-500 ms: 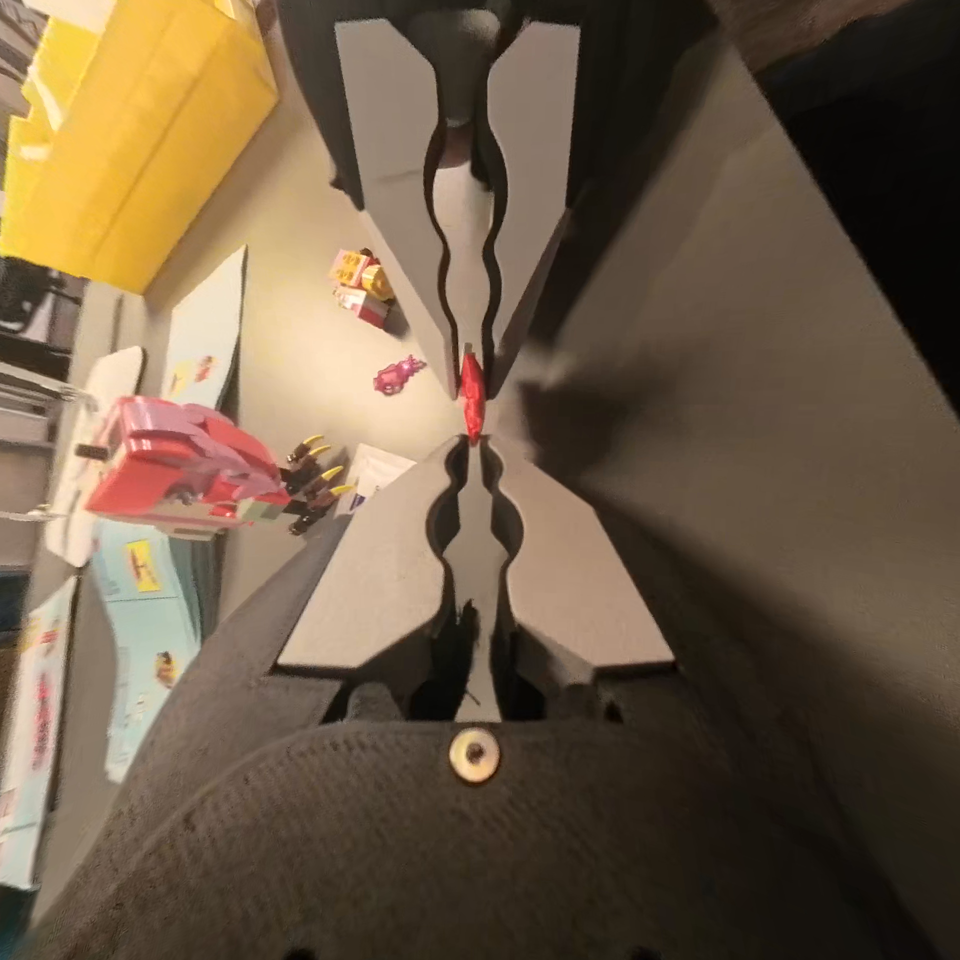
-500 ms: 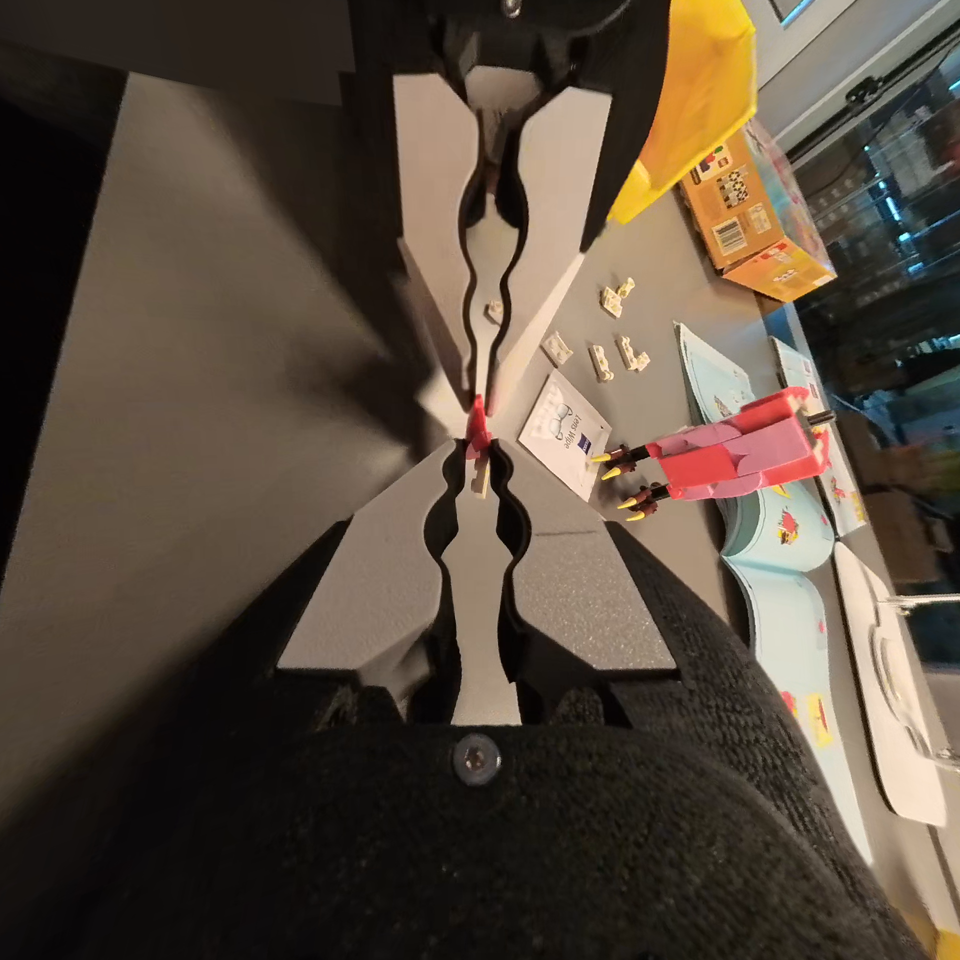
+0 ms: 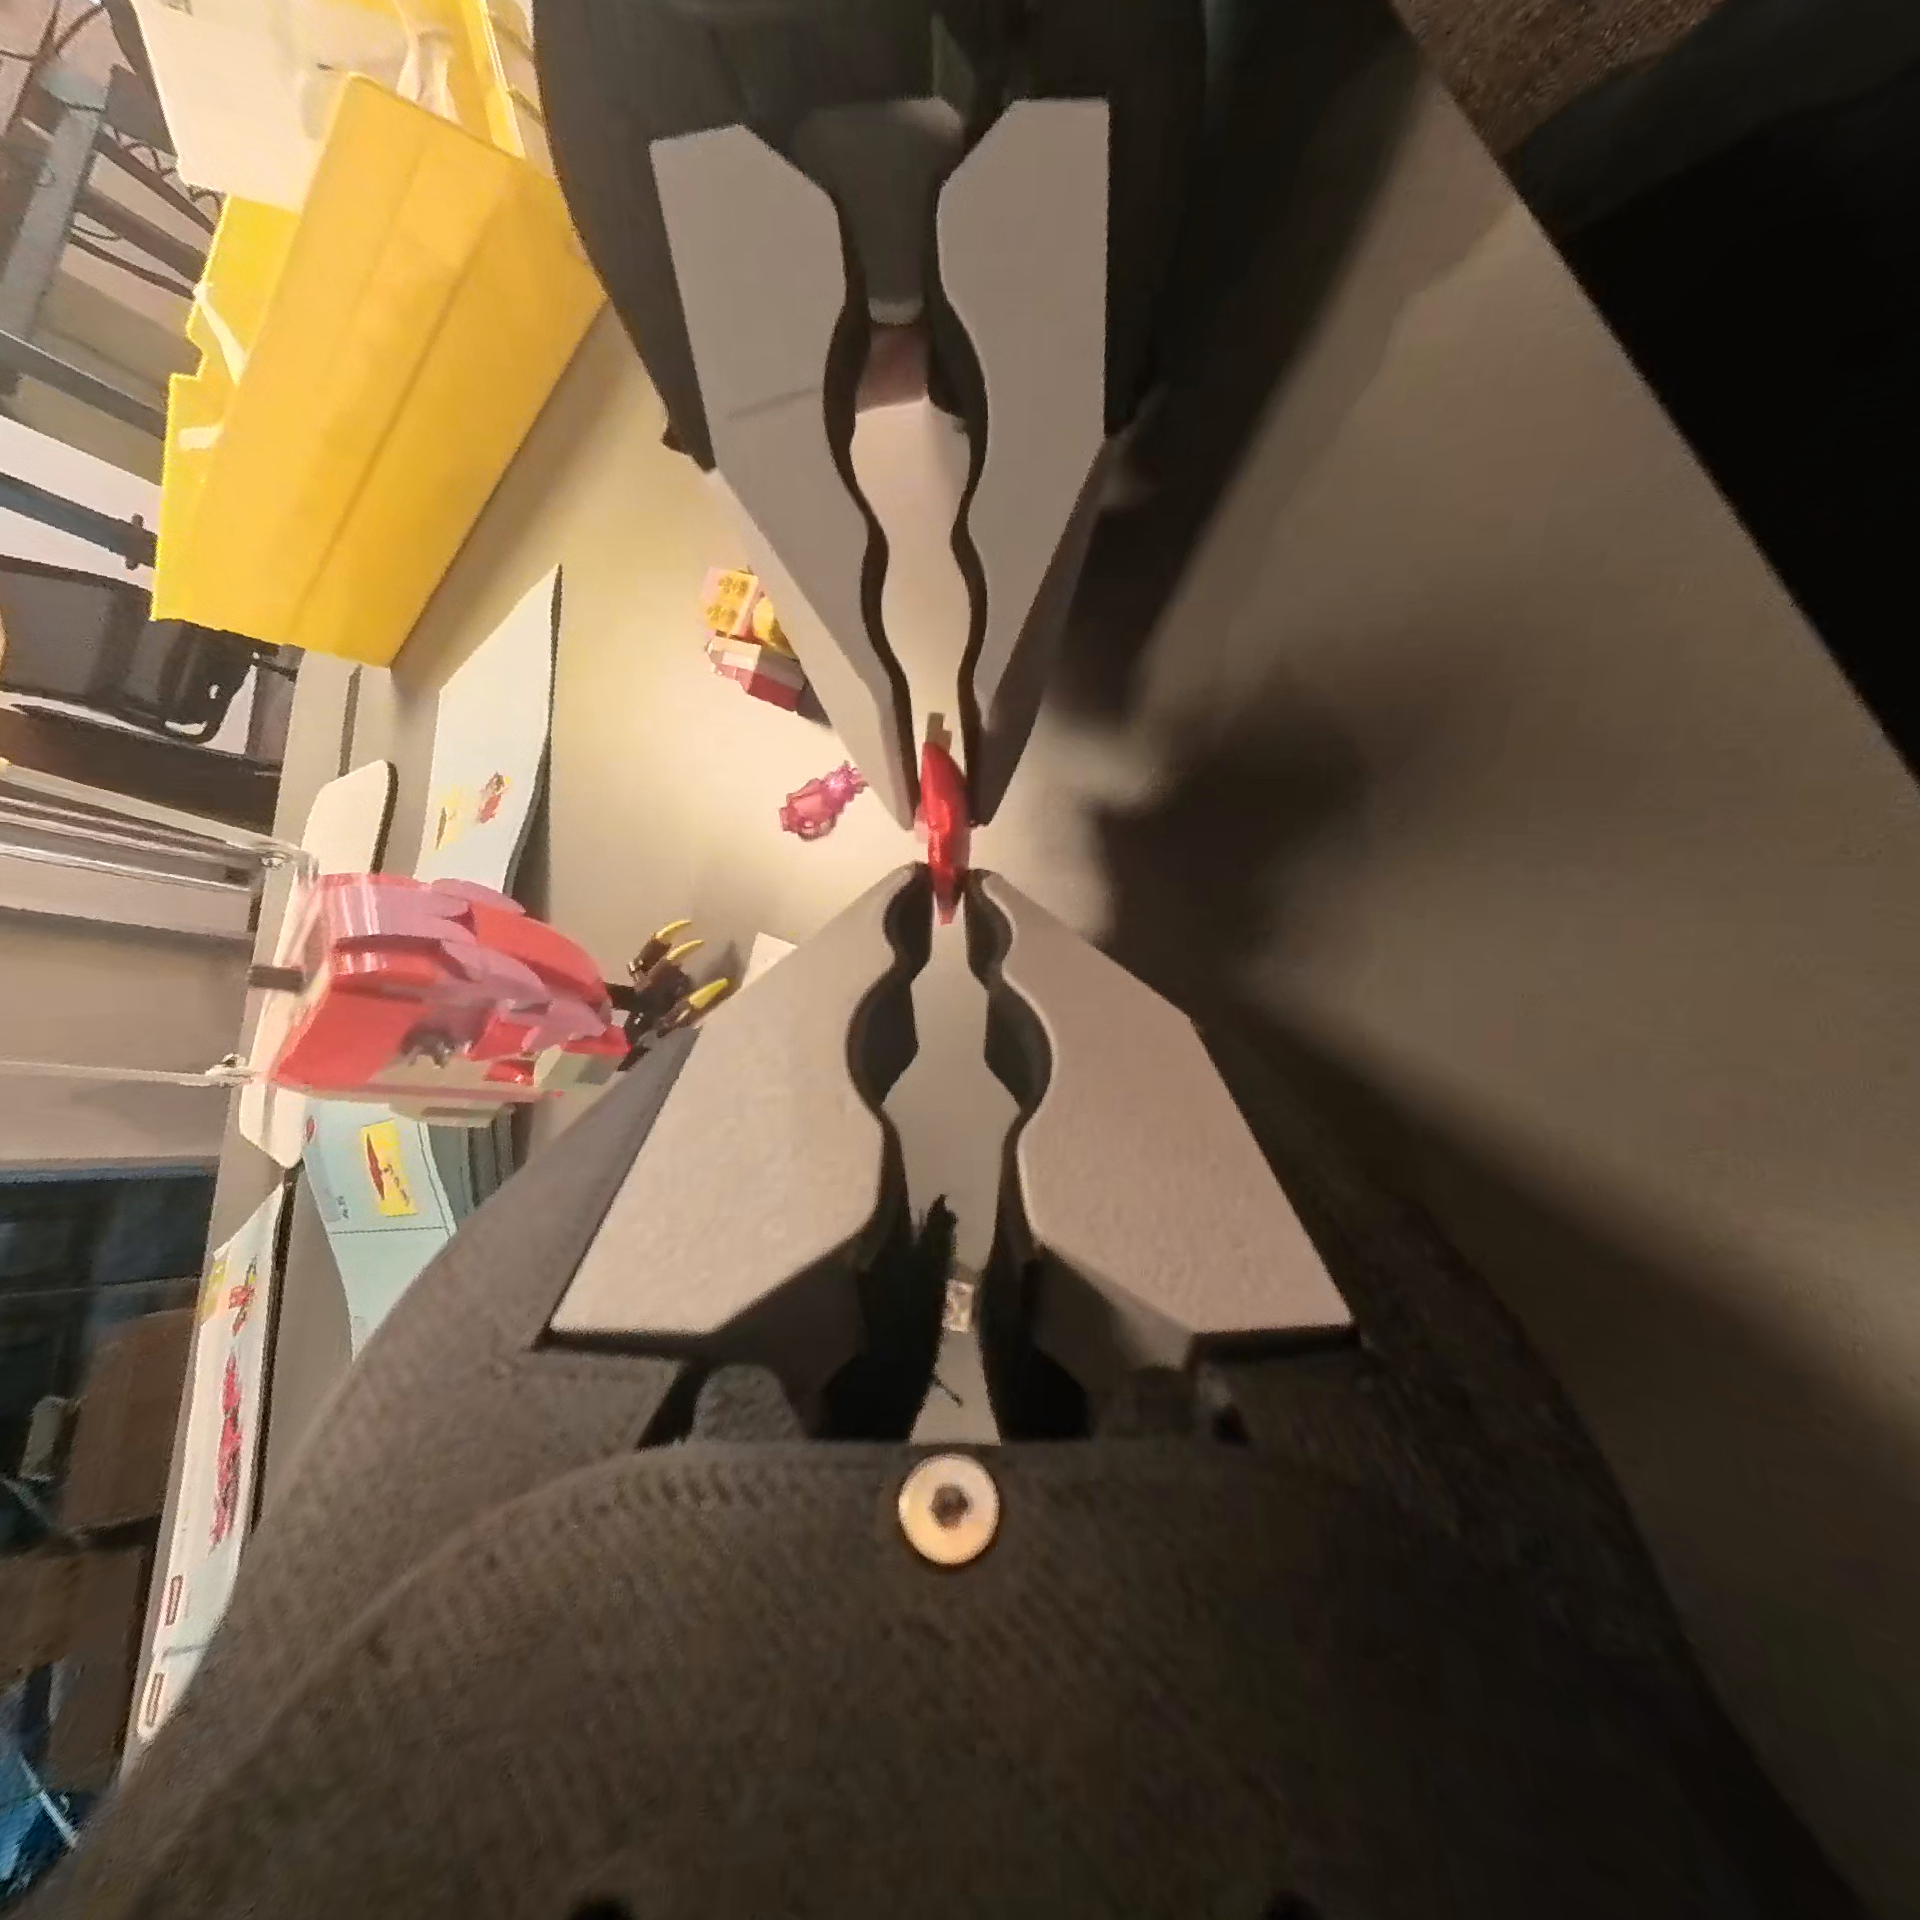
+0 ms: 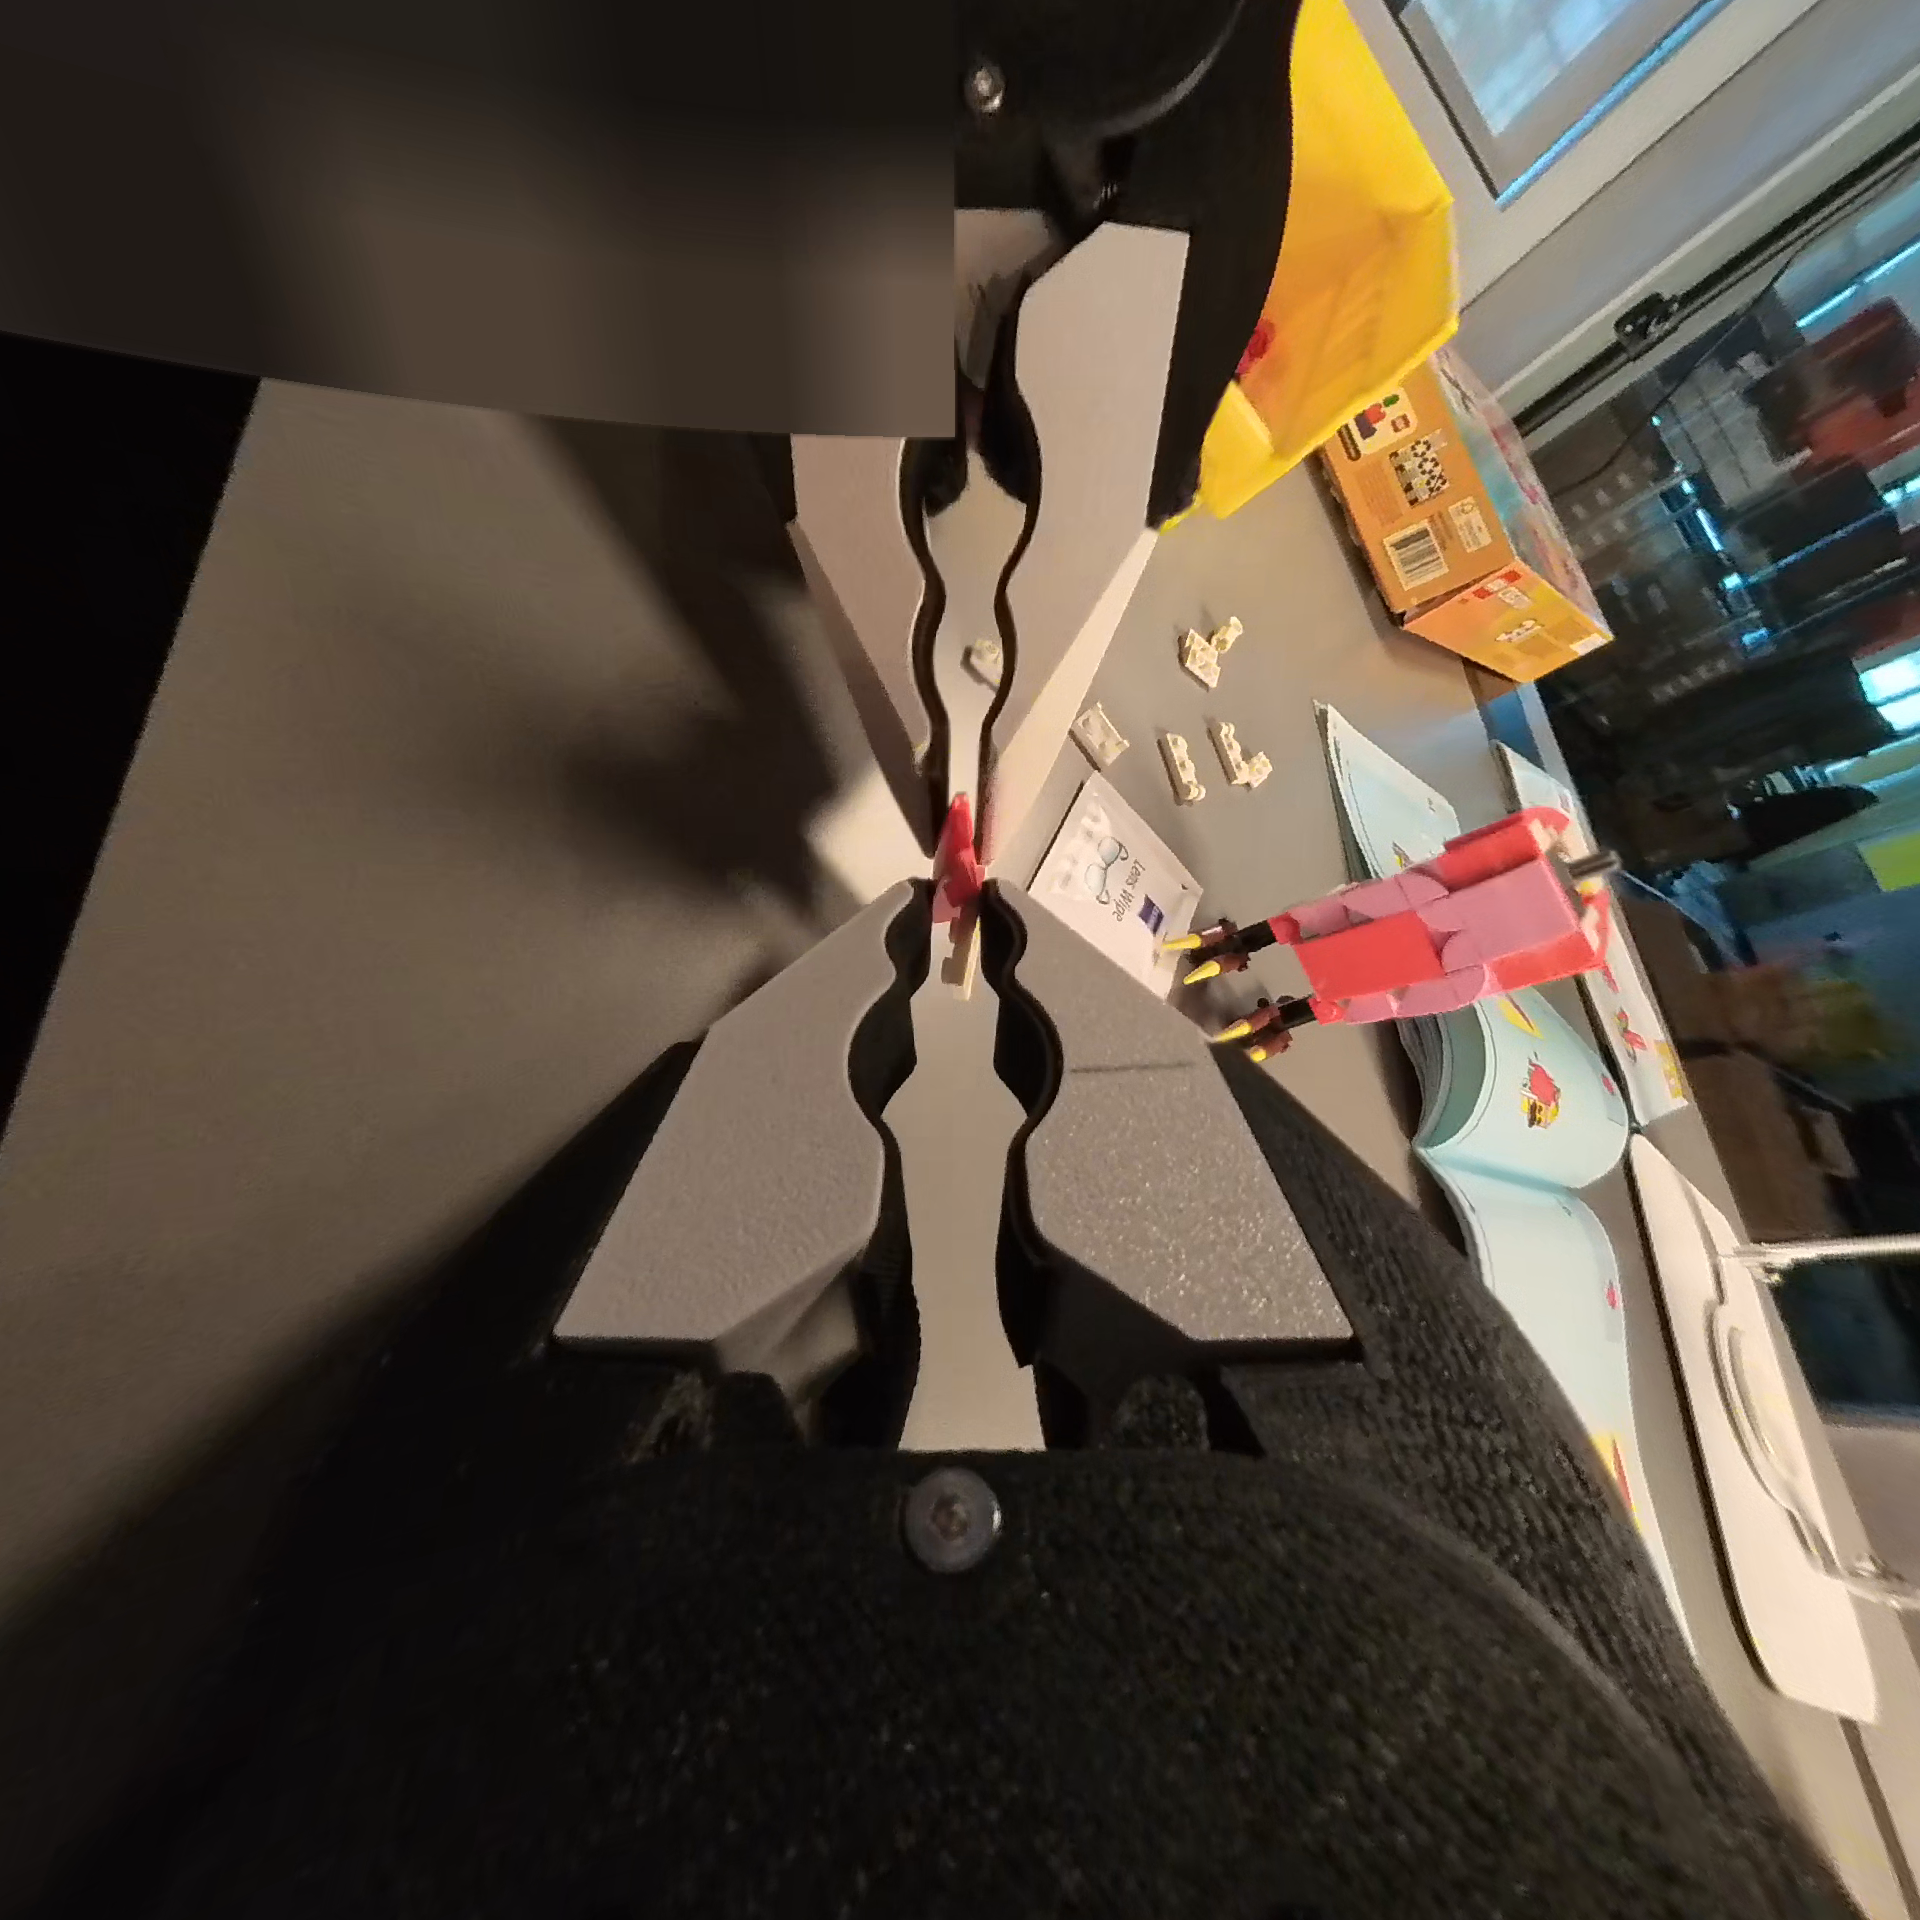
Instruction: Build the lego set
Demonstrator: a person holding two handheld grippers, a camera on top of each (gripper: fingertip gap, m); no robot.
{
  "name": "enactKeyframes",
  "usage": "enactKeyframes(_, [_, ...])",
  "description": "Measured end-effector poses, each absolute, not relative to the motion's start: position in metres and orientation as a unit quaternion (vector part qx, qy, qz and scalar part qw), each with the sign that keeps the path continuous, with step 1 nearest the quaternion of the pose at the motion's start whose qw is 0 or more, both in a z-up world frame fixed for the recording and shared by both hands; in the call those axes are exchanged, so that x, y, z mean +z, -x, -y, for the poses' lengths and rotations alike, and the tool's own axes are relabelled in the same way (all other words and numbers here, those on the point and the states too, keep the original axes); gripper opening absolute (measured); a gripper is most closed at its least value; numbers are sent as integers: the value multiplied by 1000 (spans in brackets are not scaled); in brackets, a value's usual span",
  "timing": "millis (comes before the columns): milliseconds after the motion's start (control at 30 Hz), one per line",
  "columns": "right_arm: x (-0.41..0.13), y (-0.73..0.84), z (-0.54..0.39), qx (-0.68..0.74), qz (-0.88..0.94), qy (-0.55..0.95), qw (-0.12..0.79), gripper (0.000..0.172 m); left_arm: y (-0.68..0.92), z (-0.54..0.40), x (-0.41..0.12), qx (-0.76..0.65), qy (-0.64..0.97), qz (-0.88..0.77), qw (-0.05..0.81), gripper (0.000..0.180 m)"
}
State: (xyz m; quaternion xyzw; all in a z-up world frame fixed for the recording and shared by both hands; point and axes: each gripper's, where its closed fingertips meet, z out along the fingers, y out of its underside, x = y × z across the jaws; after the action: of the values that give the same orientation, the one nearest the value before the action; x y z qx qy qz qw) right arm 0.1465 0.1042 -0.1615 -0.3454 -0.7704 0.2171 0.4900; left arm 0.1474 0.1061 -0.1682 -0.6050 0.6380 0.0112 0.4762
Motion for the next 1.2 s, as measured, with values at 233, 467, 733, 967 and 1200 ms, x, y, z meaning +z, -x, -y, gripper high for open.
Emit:
enactKeyframes(233, [-166,-145,-102,198,790,311,490,7,-146,-107,-172,7,616,-637,463,4])
enactKeyframes(467, [-165,-142,-106,220,782,337,476,7,-143,-112,-172,28,617,-632,468,4])
enactKeyframes(733, [-128,-148,-126,240,697,335,587,48,-125,-124,-167,29,650,-584,485,4])
enactKeyframes(967, [-49,-207,-209,190,464,393,771,39,-109,-141,-149,9,680,-507,530,4])
enactKeyframes(1200, [-35,-279,-276,157,275,498,807,29,-68,-163,-123,43,712,-391,581,4])
